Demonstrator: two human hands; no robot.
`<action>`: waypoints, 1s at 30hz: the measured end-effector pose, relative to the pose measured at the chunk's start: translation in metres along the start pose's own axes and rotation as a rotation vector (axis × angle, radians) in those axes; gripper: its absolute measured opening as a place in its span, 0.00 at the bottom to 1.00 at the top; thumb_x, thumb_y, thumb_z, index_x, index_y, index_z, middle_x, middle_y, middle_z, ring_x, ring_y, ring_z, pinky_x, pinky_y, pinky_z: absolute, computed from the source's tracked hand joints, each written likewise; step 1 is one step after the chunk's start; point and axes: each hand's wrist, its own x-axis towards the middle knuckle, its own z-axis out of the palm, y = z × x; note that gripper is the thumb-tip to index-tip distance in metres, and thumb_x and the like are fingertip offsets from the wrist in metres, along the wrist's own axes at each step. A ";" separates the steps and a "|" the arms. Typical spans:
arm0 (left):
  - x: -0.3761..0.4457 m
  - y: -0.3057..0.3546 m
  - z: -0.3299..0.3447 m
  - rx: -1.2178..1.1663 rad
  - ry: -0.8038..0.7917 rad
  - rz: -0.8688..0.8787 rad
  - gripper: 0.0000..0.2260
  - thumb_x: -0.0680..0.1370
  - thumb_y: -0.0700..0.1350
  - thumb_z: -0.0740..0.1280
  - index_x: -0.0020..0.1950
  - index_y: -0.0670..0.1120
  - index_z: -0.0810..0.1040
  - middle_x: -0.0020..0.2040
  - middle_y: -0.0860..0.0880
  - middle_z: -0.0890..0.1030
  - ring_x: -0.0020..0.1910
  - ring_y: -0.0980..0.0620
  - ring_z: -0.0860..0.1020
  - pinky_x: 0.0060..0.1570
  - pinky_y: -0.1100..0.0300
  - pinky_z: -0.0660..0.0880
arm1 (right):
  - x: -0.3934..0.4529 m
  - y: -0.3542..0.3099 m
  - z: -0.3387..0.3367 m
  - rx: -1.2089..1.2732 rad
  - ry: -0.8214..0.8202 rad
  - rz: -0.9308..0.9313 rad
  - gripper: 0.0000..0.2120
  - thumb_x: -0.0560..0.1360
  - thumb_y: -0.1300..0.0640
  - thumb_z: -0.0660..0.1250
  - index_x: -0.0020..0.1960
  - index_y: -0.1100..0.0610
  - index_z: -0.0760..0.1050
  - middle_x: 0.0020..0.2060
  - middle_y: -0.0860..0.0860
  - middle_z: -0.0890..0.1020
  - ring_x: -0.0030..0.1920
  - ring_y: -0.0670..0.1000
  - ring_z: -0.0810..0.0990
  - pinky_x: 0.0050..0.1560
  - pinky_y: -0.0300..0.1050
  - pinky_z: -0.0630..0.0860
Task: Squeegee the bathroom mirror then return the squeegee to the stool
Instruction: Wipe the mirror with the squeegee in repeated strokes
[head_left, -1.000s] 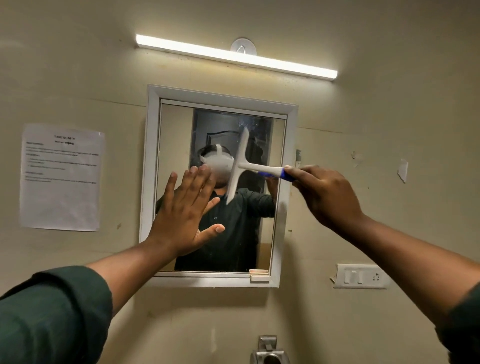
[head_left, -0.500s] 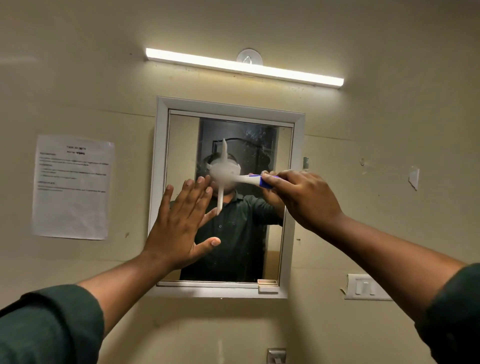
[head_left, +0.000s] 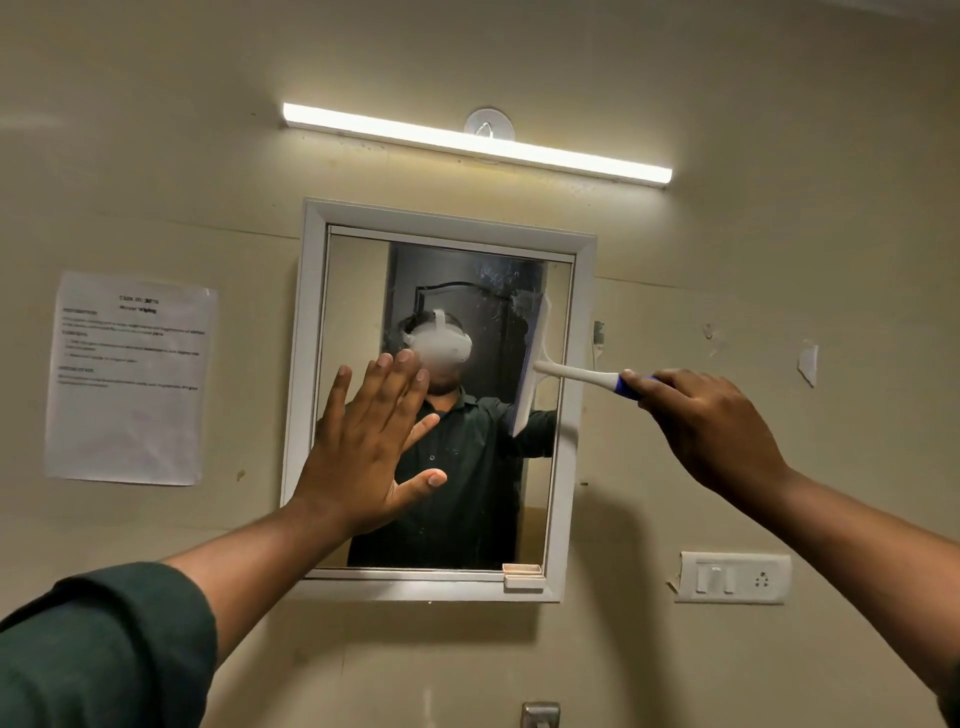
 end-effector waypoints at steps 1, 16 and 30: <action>0.000 0.001 0.001 0.001 0.000 0.002 0.45 0.82 0.75 0.43 0.88 0.44 0.55 0.89 0.43 0.48 0.88 0.40 0.47 0.83 0.39 0.33 | -0.002 0.001 -0.001 0.000 -0.002 0.009 0.18 0.85 0.53 0.62 0.74 0.50 0.76 0.51 0.56 0.84 0.39 0.61 0.77 0.37 0.53 0.74; -0.019 -0.010 -0.008 0.032 0.008 0.007 0.44 0.82 0.75 0.44 0.88 0.45 0.58 0.89 0.44 0.47 0.88 0.42 0.46 0.83 0.38 0.34 | 0.040 -0.063 0.007 0.138 0.084 -0.010 0.20 0.83 0.53 0.67 0.74 0.53 0.75 0.54 0.58 0.86 0.45 0.58 0.81 0.43 0.51 0.79; -0.024 -0.022 -0.010 0.067 0.057 -0.011 0.43 0.83 0.74 0.46 0.88 0.44 0.59 0.89 0.43 0.48 0.88 0.41 0.47 0.84 0.38 0.36 | 0.069 -0.091 0.026 0.035 0.010 -0.120 0.26 0.81 0.48 0.71 0.78 0.48 0.71 0.59 0.56 0.85 0.49 0.56 0.84 0.47 0.51 0.80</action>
